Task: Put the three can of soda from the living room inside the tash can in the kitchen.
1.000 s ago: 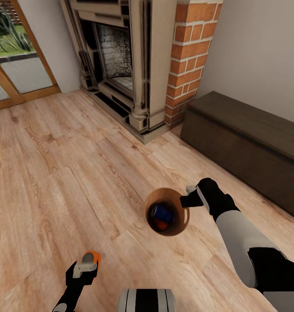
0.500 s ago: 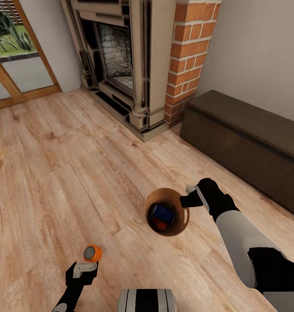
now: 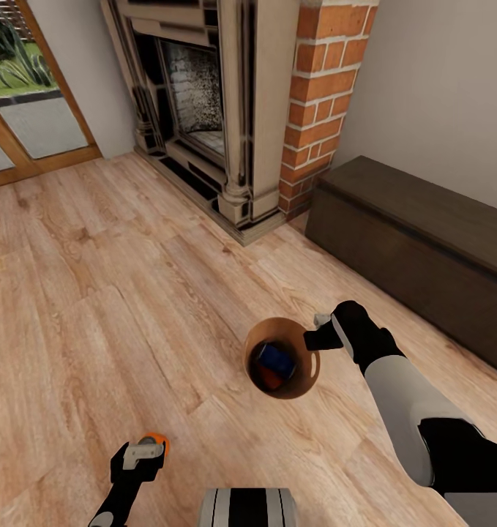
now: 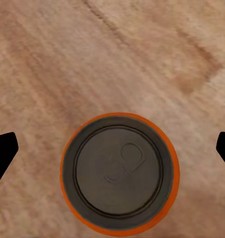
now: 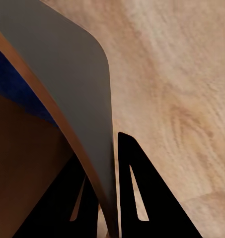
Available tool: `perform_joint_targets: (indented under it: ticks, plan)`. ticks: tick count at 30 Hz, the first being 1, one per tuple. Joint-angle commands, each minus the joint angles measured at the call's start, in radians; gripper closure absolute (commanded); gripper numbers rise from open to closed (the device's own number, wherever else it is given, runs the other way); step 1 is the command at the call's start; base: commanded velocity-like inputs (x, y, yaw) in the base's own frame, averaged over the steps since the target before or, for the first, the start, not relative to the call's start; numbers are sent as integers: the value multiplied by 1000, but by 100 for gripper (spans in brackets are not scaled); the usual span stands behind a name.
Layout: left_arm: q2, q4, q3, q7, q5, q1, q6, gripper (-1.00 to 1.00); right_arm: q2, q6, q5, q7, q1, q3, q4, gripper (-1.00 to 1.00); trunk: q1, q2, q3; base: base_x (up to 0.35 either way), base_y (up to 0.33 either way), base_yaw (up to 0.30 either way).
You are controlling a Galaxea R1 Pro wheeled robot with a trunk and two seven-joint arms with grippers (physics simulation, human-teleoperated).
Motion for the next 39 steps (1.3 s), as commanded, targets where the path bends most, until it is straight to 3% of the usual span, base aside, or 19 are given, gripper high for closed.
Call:
perform_joint_targets:
  ticks: [1,5,12,20,27,33,34,39]
  plan:
    - [0,0,0,0,0,0,0,-100,0,4,-29,3,0,-1,0,100,0,0,0,9,0,0]
    - [0,0,0,1,1,0,0,-100,0,4,-29,3,0,-1,0,100,0,0,0,4,0,0]
    - [0,0,1,2,-1,0,1,-100,0,4,-29,3,0,0,0,100,26,-49,-22,0,0,0]
    - [0,0,2,2,1,0,0,-100,1,4,-29,3,0,1,0,100,27,-49,-26,0,0,0]
    - [0,0,2,2,0,0,0,-100,2,4,-28,3,0,1,0,100,30,-50,-53,0,0,0]
    - [0,-1,2,3,1,0,0,-100,2,4,-28,3,0,1,0,100,30,-50,-53,0,0,0]
    - [0,-1,1,3,1,0,-1,100,2,4,-28,3,0,1,-1,100,30,-50,-53,0,0,0]
    - [1,0,0,4,1,0,-2,100,2,4,-28,3,0,1,-1,100,30,-50,-53,0,0,0]
